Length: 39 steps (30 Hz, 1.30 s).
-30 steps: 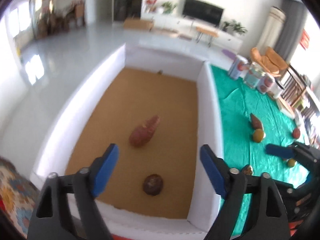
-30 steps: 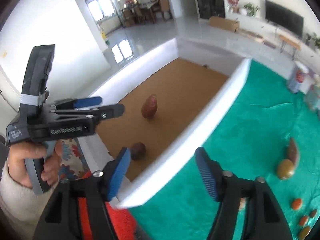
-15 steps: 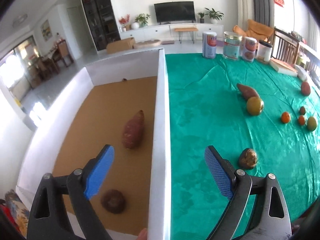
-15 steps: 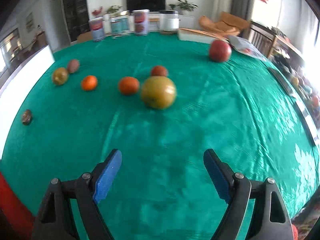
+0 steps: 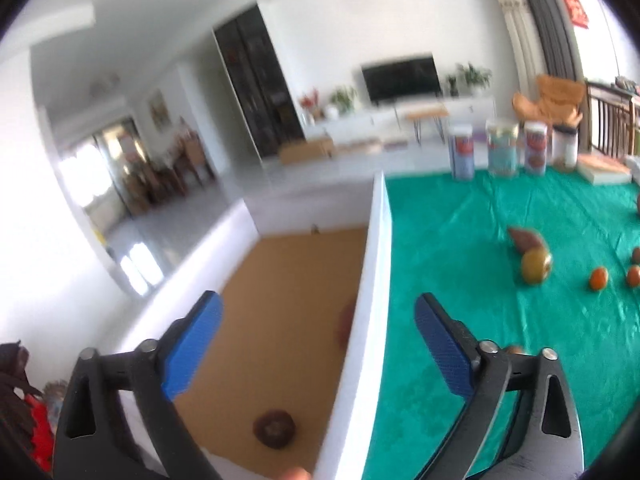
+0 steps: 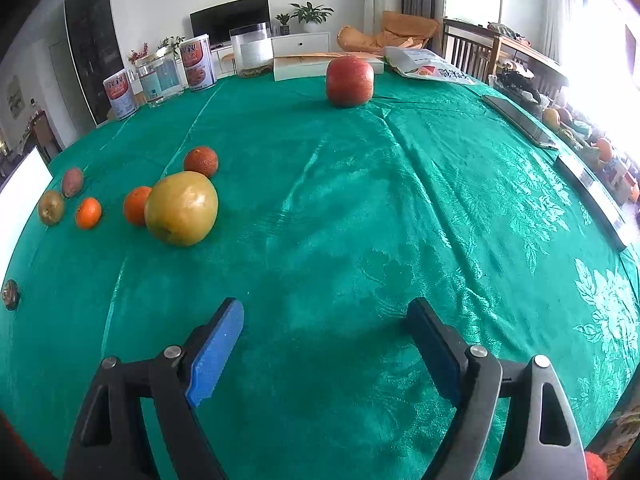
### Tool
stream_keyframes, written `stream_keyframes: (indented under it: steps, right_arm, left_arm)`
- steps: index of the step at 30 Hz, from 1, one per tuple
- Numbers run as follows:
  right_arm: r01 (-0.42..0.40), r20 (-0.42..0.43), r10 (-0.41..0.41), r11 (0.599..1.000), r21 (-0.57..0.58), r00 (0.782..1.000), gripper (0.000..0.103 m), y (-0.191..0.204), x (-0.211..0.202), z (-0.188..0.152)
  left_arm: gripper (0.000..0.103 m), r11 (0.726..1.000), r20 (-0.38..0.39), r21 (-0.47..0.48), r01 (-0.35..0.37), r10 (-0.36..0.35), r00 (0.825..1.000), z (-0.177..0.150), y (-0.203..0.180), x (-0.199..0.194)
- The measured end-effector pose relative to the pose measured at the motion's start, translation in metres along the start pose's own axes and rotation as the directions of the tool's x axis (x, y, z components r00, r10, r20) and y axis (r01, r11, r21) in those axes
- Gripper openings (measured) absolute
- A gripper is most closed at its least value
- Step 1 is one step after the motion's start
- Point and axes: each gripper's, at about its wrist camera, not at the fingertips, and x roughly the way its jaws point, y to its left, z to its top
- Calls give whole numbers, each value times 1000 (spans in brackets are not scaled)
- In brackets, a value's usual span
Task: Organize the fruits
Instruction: 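Move both open tools from the box back over the table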
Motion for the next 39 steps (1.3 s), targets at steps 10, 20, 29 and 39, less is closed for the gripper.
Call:
stream_keyframes:
  steps: [10, 20, 29, 39]
  right_arm:
    - [19, -13, -19, 1000, -23, 1000, 84, 9, 5, -2]
    - [34, -11, -34, 999, -8, 999, 84, 7, 5, -3]
    - [38, -23, -38, 999, -8, 999, 91, 8, 7, -3]
    - [38, -25, -39, 999, -8, 999, 93, 8, 7, -2]
  left_arm:
    - [101, 853, -282, -34, 520, -508, 814, -78, -147, -11]
    - [102, 861, -376, -31, 508, -481, 792, -86, -206, 34]
    - [102, 859, -368, -25, 511, -483, 795, -90, -211, 32]
    - [102, 860, -367, -24, 510, -482, 796, -90, -212, 31]
